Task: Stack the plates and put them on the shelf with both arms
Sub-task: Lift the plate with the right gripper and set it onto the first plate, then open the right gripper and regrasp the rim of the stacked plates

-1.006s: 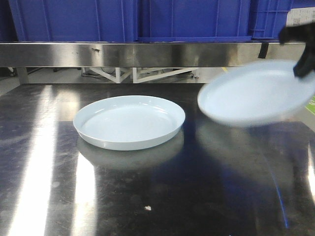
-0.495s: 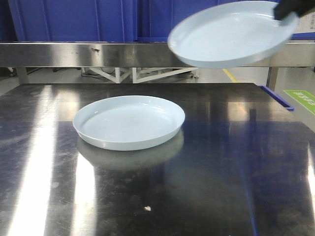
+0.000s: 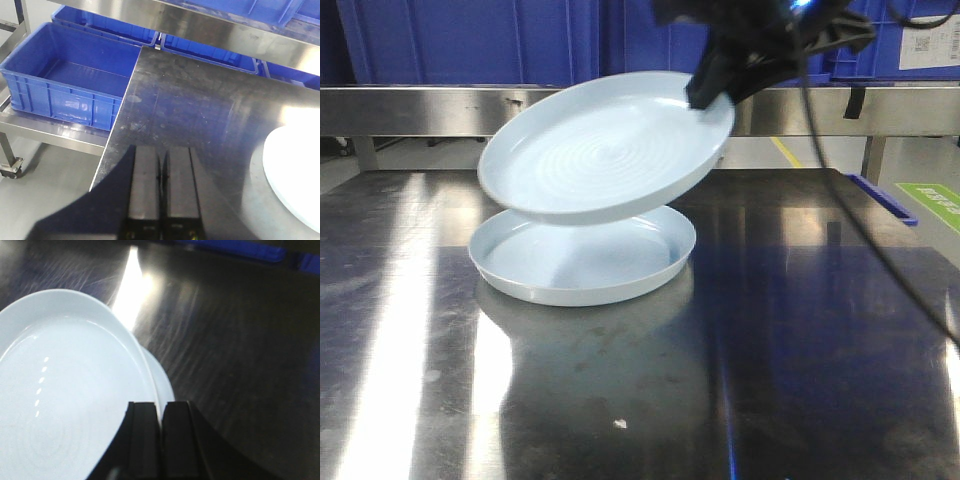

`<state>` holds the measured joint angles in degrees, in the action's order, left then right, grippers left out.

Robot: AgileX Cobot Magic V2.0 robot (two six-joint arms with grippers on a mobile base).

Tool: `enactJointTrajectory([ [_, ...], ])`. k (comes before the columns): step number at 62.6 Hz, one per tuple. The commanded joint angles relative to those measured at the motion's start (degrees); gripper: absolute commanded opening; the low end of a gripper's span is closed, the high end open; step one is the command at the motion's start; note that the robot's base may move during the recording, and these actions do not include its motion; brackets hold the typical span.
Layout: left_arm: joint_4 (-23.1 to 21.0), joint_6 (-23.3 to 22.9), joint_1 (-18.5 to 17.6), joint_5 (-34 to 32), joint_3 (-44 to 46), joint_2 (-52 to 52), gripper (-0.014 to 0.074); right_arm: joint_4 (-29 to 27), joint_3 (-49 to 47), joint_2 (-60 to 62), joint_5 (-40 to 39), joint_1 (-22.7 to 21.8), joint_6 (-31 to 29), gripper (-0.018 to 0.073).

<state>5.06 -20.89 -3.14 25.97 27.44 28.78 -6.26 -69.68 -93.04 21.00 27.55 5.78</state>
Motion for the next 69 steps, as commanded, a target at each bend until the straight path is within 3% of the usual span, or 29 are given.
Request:
enactJointTrajectory([
  [1,0.27,-0.44,0.0,-4.11,1.66,0.15,0.0101,-0.39,-2.73,0.72,-4.71,0.62,-0.46,0.0053],
  [28,0.27,-0.44,0.0,-4.11,1.66,0.15,0.0101,-0.33,-2.72,-3.21,-8.08,0.77,-0.51,0.0082],
  [31,0.27,-0.44,0.0,-4.11,1.66,0.15,0.0101,-0.33,-2.72,-3.39,-8.11,0.77,-0.51,0.0132],
  [42,0.27,-0.44,0.0,-4.11,1.66,0.15,0.0101,-0.33,-2.72,-4.0,-8.31,0.77,-0.51,0.049],
  [45,0.27,-0.44,0.0,-4.11,1.66,0.15,0.0101,-0.33,-2.72,-4.06,-8.31,0.77,-0.51,0.054],
  [69,0.27,-0.44,0.0,-4.11,1.66,0.15,0.0101,-0.33,-2.72,-5.24,-7.85,0.77,-0.51,0.054],
])
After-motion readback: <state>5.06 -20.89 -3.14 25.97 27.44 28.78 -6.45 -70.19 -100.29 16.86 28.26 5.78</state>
